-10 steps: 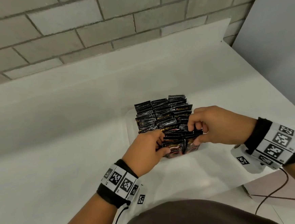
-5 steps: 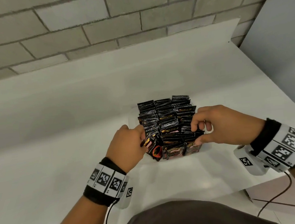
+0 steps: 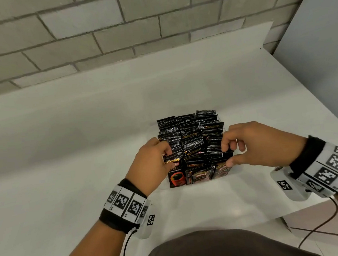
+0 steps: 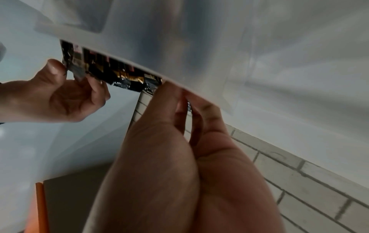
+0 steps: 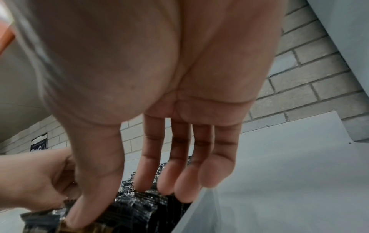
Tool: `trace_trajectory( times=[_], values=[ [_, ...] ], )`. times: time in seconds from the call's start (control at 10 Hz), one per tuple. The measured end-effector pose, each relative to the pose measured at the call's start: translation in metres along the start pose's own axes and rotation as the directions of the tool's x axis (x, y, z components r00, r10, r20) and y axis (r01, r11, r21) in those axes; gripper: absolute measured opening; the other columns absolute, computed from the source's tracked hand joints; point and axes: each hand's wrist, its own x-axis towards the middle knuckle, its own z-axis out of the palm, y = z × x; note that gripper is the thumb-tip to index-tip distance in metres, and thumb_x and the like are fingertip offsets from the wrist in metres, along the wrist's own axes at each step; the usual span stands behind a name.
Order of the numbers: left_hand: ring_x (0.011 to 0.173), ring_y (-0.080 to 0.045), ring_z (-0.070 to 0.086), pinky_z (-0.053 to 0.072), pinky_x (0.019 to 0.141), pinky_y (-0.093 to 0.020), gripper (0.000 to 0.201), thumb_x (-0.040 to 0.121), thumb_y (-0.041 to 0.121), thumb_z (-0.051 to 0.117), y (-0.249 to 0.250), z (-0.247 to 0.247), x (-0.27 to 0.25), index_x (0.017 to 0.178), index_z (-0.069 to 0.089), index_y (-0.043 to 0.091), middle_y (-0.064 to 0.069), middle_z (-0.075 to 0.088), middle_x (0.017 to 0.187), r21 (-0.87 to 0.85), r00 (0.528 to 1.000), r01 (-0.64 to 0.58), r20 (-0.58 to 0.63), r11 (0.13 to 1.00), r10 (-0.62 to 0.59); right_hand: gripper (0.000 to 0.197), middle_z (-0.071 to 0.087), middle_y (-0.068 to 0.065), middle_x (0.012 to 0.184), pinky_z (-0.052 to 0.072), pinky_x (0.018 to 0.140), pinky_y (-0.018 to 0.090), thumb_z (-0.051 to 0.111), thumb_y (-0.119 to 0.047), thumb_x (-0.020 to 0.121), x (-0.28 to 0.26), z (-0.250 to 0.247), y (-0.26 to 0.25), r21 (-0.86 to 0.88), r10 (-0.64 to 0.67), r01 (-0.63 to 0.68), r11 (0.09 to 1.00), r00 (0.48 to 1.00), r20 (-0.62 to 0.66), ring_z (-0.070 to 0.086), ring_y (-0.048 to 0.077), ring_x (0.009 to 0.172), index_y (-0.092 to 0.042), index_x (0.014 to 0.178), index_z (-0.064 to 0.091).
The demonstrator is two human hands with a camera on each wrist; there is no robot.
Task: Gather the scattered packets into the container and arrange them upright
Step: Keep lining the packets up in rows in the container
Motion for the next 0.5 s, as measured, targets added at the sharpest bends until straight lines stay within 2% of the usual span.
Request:
trace_trajectory(
  times=[0.1,0.2,0.3,0.4,0.5],
  values=[
    [0.088,-0.02,0.059,0.048,0.079,-0.032,0.037,0.079,0.021,0.086,-0.004,-0.003,-0.002,0.109,0.064,0.018,0.0,0.057,0.109,0.065,0.995,-0.024,-0.095,0.998,0.03,0.033,0.058,-0.015,0.085,0.051,0.074,0.031,0.088,-0.044,0.068,-0.001,-0.001,0.0,0.005,0.014,-0.014,1.0,1.0,0.012,0.055,0.004,0.08,-0.038,0.092,0.066],
    [0.104,-0.025,0.051,0.042,0.087,-0.036,0.045,0.081,0.033,0.081,-0.006,-0.003,-0.003,0.119,0.06,0.021,0.002,0.064,0.111,0.232,0.996,0.005,-0.091,0.973,0.016,0.037,0.058,-0.014,0.085,0.051,0.073,0.031,0.09,-0.043,0.065,-0.001,-0.001,-0.003,0.025,0.024,-0.024,0.999,1.0,0.002,0.055,0.005,0.078,-0.037,0.092,0.066],
    [0.11,-0.024,0.047,0.037,0.088,-0.034,0.039,0.087,0.037,0.075,-0.005,0.0,-0.001,0.121,0.06,0.024,0.006,0.07,0.103,0.246,0.998,0.044,-0.05,0.968,-0.032,0.032,0.06,-0.011,0.08,0.053,0.072,0.034,0.092,-0.036,0.066,0.0,-0.001,-0.005,0.052,0.036,-0.036,0.998,0.999,0.001,0.057,0.007,0.073,-0.035,0.086,0.067],
    [0.11,-0.023,0.048,0.039,0.09,-0.035,0.032,0.088,0.033,0.074,-0.002,0.004,-0.002,0.117,0.062,0.022,0.005,0.071,0.1,0.189,0.998,0.041,-0.046,0.981,-0.033,0.031,0.062,-0.009,0.076,0.054,0.071,0.038,0.092,-0.037,0.065,0.001,0.004,-0.008,0.079,0.041,-0.042,0.996,0.999,0.02,0.059,0.008,0.07,-0.035,0.083,0.066],
    [0.099,-0.026,0.053,0.046,0.085,-0.04,0.026,0.087,0.026,0.076,-0.006,-0.001,-0.005,0.105,0.061,0.017,0.002,0.068,0.097,0.126,0.992,0.026,-0.125,0.992,-0.01,0.033,0.063,-0.008,0.077,0.054,0.07,0.038,0.091,-0.045,0.063,-0.002,-0.001,-0.011,0.096,0.051,-0.055,0.994,0.998,0.043,0.06,0.008,0.07,-0.037,0.083,0.066]
  ],
)
